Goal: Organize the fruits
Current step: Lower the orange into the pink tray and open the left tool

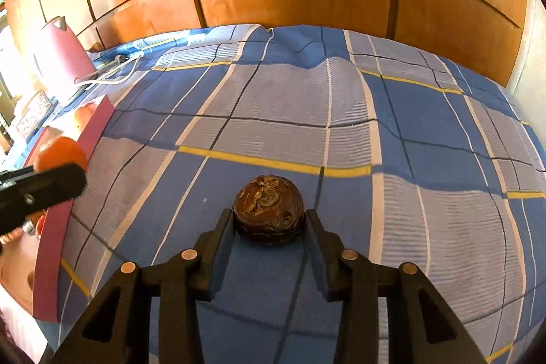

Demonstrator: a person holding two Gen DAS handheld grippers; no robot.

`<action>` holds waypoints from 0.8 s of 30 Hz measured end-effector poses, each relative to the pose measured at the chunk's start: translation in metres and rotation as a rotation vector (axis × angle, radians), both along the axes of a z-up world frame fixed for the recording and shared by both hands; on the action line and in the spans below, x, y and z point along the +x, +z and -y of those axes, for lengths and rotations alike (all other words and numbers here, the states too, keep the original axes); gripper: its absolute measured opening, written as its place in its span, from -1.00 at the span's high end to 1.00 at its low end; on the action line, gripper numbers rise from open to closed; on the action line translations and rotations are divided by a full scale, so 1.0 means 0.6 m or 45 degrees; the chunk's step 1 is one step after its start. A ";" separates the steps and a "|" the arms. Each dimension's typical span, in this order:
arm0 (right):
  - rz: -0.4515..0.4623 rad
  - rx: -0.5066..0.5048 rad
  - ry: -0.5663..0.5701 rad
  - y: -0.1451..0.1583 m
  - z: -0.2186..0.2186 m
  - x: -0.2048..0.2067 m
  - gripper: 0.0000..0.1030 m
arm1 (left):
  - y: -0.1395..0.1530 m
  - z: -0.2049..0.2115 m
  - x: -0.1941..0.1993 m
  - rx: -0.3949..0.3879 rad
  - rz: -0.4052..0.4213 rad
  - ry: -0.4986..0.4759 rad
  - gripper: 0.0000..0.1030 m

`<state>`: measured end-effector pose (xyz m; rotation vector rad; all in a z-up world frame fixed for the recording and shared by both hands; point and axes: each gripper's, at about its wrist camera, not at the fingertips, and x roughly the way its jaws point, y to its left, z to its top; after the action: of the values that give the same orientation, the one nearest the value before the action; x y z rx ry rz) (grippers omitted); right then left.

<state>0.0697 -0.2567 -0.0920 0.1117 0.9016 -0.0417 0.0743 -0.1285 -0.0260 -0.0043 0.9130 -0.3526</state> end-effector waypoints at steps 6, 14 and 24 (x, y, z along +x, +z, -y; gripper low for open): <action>-0.007 -0.014 -0.003 0.000 -0.009 -0.009 0.20 | 0.023 -0.058 -0.024 -0.023 0.056 0.073 0.26; -0.018 -0.057 -0.009 0.002 -0.017 -0.008 0.20 | 0.029 -0.152 -0.031 -0.028 0.086 0.222 0.26; -0.032 -0.109 -0.007 0.002 -0.024 -0.004 0.20 | 0.007 -0.241 -0.021 -0.018 0.068 0.388 0.25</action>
<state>0.0670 -0.2425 -0.0907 0.0337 0.9235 -0.0871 0.0618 0.0162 -0.0220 -0.1449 0.8424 -0.0756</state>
